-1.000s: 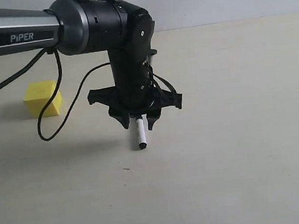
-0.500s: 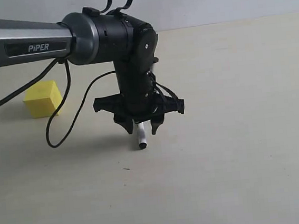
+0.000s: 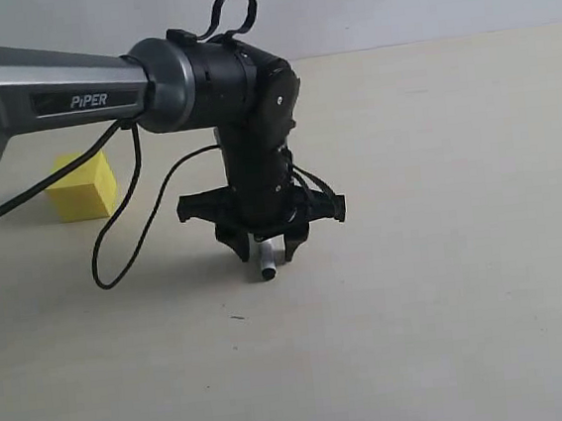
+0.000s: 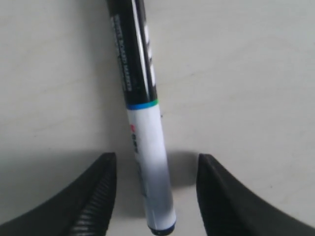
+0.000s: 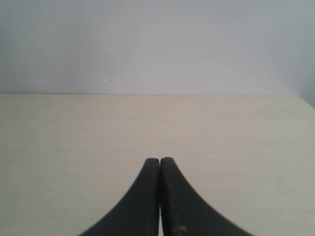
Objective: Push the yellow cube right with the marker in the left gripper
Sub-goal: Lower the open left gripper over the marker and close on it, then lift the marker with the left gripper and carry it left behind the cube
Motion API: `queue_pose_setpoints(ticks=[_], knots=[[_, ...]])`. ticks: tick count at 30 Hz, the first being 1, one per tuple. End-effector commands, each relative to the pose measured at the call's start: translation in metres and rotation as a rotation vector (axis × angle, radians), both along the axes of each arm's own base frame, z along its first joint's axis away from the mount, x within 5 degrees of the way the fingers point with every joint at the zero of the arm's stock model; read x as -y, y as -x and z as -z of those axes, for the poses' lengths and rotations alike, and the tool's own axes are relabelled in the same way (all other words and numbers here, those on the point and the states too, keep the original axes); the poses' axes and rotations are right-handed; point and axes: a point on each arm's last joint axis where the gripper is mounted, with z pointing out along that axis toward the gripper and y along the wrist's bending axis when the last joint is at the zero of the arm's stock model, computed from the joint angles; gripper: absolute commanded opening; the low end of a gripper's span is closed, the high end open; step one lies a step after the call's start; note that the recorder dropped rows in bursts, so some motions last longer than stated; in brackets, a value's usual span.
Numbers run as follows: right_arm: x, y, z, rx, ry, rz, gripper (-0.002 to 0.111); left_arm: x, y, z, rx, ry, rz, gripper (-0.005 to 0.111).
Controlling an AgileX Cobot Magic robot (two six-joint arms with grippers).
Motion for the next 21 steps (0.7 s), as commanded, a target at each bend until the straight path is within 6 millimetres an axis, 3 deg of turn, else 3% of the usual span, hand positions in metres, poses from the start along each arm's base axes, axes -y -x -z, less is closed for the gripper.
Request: queue_pose_setpoints(ticks=[1,3,5,9,10,12,13,15,18,21], knots=[[0.000,0.000,0.000,0.009,-0.001,0.004,0.000,0.001,-0.001,0.003,-0.002,0.000,-0.013,0.043],[0.000,0.000,0.000,0.009,-0.001,0.004,0.000,0.001,-0.001,0.006,-0.007,-0.005,-0.010,0.026],[0.000,0.000,0.000,0.009,-0.001,0.004,0.000,0.000,0.000,0.001,-0.009,-0.009,0.046,0.000],[0.000,0.000,0.000,0.009,0.003,0.004,0.000,-0.003,-0.002,-0.041,0.078,0.014,0.153,0.000],[0.000,0.000,0.000,0.009,0.003,0.004,0.000,-0.005,-0.002,-0.056,0.117,0.019,0.167,0.000],[0.000,0.000,0.000,0.009,0.003,0.004,0.000,-0.020,0.001,-0.106,0.230,-0.017,0.195,0.000],[0.000,0.000,0.000,0.009,0.003,0.004,0.000,-0.034,0.007,-0.135,0.267,-0.066,0.200,0.000],[0.000,0.000,0.000,0.009,0.003,0.004,0.000,-0.050,0.014,-0.162,0.339,-0.130,0.233,0.000],[0.000,0.000,0.000,0.009,0.003,0.004,0.000,-0.082,0.030,-0.191,0.445,-0.209,0.251,0.000],[0.000,0.000,0.000,0.009,0.000,0.004,0.000,-0.126,0.043,-0.209,0.532,-0.296,0.184,0.000]])
